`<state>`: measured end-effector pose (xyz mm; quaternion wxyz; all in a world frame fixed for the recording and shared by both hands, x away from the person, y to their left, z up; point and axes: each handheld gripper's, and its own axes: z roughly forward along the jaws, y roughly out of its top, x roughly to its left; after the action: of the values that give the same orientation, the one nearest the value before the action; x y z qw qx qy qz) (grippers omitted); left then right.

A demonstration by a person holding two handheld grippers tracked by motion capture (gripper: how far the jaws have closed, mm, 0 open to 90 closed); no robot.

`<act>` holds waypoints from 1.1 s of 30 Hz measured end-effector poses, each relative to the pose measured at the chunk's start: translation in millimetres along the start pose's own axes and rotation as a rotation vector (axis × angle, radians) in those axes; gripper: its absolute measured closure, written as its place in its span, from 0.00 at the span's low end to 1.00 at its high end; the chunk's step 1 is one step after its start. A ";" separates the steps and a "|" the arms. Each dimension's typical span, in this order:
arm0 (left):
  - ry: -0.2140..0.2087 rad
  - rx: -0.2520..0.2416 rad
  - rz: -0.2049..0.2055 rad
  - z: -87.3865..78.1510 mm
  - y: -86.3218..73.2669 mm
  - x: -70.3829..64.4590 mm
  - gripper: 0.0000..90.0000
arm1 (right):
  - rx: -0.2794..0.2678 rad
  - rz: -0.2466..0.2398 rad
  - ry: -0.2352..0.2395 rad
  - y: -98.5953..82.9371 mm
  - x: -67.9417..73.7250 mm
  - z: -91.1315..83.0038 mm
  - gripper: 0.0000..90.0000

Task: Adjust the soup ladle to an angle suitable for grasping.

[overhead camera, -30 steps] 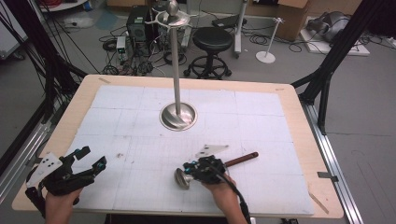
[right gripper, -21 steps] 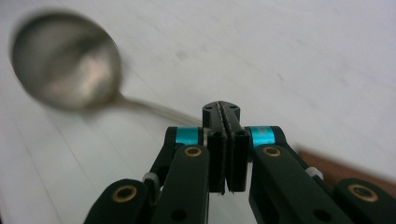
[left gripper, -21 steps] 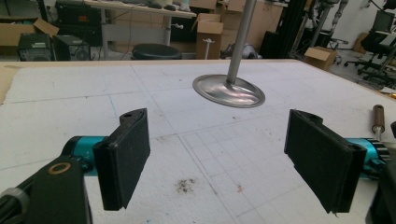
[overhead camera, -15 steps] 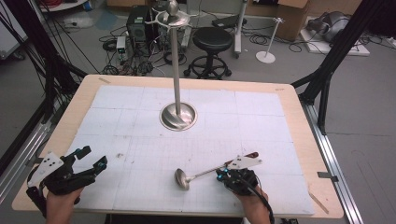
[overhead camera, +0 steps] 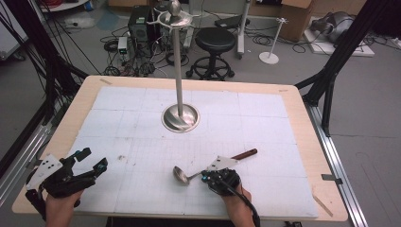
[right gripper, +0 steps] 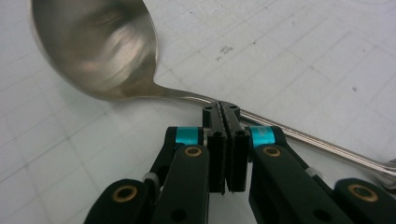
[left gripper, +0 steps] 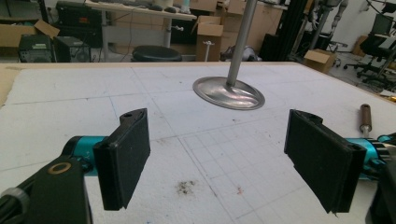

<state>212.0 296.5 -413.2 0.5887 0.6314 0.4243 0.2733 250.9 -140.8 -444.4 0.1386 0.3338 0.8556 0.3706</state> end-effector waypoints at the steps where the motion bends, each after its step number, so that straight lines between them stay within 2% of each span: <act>1: -0.001 0.000 0.001 0.2 0.0 -0.2 0.25 | -0.004 0.004 0.007 3.9 1.2 4.4 1.00; 16: -0.003 0.000 0.003 0.3 0.0 -0.3 0.25 | -0.049 0.021 0.014 18.6 10.3 26.7 1.00; 18: -0.002 0.005 0.002 0.4 -0.4 0.4 0.25 | -0.045 0.031 0.012 19.4 8.8 26.3 1.00; 20: 0.000 0.006 0.002 0.0 -0.8 1.1 0.25 | -0.061 0.042 0.011 16.5 3.0 18.8 1.00; 22: -0.001 0.008 0.003 -0.4 -0.9 1.7 0.25 | -0.096 0.074 -0.003 11.1 -9.6 4.5 1.00; 23: 0.001 0.008 0.002 -0.8 -1.0 1.7 0.25 | -0.118 0.119 -0.046 3.7 -29.9 -13.0 1.00; 24: 0.003 0.006 -0.001 -1.1 -0.9 1.6 0.25 | -0.118 0.119 -0.046 3.7 -29.9 -13.0 1.00; 27: 0.006 0.006 0.000 -1.6 -0.9 2.1 0.25 | -0.132 0.166 -0.160 -10.1 -66.3 -39.3 1.00; 31: 0.005 0.012 0.003 0.3 -1.4 1.0 0.25 | -0.150 0.266 -0.319 -31.9 -112.3 -65.9 1.00; 33: 0.004 0.016 0.006 0.9 -1.6 0.6 0.25 | -0.140 0.315 -0.363 -38.9 -128.7 -71.4 1.00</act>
<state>212.8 296.5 -415.0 0.5820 0.6368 0.4258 0.2728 293.2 -285.7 -425.0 0.2532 0.5135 0.7264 0.3801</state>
